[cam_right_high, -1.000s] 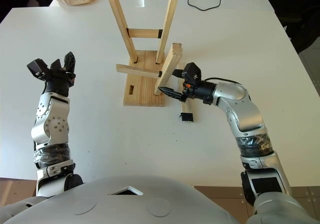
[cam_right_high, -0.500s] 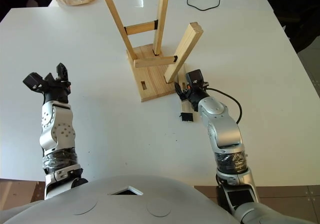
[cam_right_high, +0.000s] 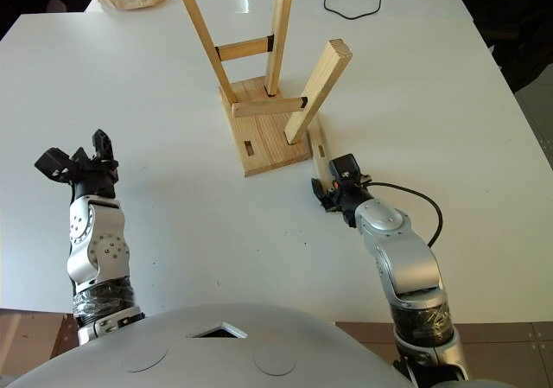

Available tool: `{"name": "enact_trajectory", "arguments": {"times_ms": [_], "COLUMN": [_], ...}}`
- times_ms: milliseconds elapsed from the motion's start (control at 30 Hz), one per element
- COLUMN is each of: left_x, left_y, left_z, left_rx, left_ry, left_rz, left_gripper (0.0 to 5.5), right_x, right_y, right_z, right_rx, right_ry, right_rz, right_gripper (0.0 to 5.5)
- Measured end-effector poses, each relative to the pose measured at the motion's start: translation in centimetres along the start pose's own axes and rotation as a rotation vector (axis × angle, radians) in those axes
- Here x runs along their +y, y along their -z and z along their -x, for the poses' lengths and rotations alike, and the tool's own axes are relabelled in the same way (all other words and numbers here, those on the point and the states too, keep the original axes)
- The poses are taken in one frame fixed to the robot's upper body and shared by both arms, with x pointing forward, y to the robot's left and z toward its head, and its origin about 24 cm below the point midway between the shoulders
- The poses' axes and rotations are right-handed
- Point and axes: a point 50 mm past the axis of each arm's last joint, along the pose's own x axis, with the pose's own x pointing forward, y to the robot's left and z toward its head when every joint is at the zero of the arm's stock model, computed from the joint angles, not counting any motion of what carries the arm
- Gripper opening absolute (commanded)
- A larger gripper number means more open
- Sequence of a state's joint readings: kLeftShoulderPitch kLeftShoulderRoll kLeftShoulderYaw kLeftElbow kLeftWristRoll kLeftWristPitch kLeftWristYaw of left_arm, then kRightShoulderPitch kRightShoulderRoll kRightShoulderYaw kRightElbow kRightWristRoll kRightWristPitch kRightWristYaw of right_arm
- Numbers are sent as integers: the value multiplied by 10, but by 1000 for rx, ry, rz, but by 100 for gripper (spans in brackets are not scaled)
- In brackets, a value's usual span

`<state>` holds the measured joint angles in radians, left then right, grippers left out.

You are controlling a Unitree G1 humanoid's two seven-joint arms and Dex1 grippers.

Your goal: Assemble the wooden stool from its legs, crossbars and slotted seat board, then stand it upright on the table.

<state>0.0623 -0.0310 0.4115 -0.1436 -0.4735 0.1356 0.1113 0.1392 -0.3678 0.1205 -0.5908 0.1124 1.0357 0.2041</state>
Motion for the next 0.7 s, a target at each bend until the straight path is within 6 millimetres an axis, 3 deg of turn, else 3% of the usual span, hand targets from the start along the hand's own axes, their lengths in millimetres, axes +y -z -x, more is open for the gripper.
{"name": "enact_trajectory", "arguments": {"times_ms": [300,533,600,700], "left_x": [-6,-18,-20,-28], "left_y": [-2,-24,-32,-49], "left_z": [-3,-13,-16,-25], "left_rx": [-10,-46,-51,-49], "left_ry": [16,86,103,158], "left_rz": [4,17,40,131], "left_gripper": [323,323,323,323], "right_x": [-4,-17,-25,-51], "right_y": [3,3,-1,-17], "right_z": [0,-3,-6,-20], "right_rx": [5,-19,-45,-129], "right_ry": [30,144,193,285], "right_rz": [-7,-32,-85,-371], "right_gripper": [222,211,211,211]}}
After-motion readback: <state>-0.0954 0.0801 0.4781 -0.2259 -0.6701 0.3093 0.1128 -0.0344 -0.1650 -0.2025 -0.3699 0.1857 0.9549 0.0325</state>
